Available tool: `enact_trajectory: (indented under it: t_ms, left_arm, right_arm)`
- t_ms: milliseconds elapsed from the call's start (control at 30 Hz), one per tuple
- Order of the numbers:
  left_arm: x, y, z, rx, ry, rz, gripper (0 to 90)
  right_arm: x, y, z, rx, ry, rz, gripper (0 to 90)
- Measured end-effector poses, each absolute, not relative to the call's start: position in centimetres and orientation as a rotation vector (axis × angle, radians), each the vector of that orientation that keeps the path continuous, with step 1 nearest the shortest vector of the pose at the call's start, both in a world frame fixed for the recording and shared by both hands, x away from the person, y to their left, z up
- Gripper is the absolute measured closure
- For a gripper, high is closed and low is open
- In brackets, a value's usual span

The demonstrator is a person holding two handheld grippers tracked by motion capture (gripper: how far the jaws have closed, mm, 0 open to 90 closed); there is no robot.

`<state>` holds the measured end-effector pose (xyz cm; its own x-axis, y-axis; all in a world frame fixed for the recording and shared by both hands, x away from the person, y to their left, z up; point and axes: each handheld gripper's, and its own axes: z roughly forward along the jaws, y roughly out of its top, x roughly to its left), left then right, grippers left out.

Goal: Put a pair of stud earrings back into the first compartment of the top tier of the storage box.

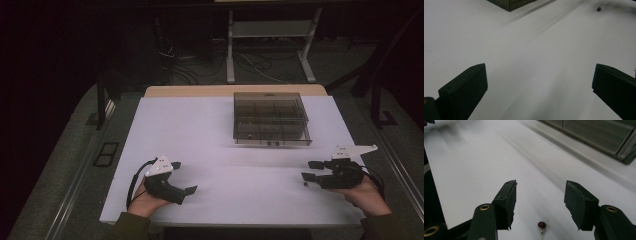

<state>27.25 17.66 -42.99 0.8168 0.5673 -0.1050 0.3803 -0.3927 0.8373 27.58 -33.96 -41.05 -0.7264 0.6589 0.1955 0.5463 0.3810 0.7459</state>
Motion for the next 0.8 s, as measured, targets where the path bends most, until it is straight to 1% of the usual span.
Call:
enact_trajectory:
  t_ms: [200, 433, 800]
  left_arm:
    - [27.3, 17.6, -43.1, 2.026, 0.706, 0.241, 0.0]
    - [27.2, 17.5, -43.1, 2.030, 0.702, 0.243, 0.0]
    - [27.2, 17.5, -43.1, 2.031, 0.702, 0.244, 0.0]
  right_arm:
    - [27.0, -34.3, -41.9, 1.103, 2.507, 1.235, 43.1]
    - [27.1, -34.0, -43.0, 1.080, 2.564, 1.158, 53.0]
    - [27.4, -33.3, -43.9, 1.065, 2.620, 1.045, 63.8]
